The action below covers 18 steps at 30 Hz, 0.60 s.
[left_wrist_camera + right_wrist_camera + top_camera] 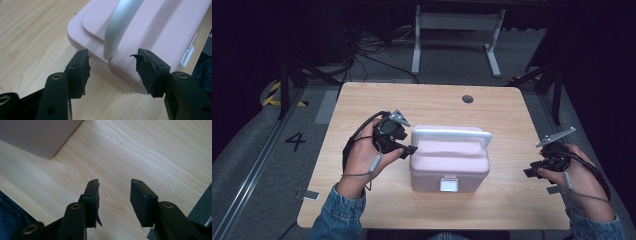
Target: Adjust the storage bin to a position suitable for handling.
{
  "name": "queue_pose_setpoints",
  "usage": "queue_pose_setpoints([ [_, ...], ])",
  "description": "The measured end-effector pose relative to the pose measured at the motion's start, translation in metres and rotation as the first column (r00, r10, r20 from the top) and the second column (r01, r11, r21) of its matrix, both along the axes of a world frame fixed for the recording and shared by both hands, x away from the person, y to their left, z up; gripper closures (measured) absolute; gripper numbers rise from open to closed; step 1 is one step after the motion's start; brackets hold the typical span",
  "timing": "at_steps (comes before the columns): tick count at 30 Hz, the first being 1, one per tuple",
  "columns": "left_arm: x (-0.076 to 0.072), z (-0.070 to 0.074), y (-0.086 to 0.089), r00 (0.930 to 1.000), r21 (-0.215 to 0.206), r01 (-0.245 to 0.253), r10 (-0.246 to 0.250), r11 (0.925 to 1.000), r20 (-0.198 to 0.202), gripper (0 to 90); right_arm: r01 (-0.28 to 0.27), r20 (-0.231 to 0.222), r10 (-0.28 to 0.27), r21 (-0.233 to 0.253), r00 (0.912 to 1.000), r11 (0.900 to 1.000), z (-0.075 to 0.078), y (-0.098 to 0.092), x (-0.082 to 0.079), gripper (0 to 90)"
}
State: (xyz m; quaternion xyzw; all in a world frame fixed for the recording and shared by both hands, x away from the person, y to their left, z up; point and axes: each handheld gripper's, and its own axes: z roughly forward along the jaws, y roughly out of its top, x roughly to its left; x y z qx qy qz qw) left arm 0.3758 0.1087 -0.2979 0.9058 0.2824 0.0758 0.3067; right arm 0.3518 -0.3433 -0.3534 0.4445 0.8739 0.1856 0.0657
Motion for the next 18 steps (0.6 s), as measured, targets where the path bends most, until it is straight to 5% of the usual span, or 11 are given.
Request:
queue_pose_setpoints([
  [18,0.007,-0.009,-0.02,0.9943,-0.031,0.025,-0.022,0.9992,0.104,47.7,0.012,0.007,-0.012,0.022,0.9999,1.0,-0.007,-0.003,-0.001,59.5],
])
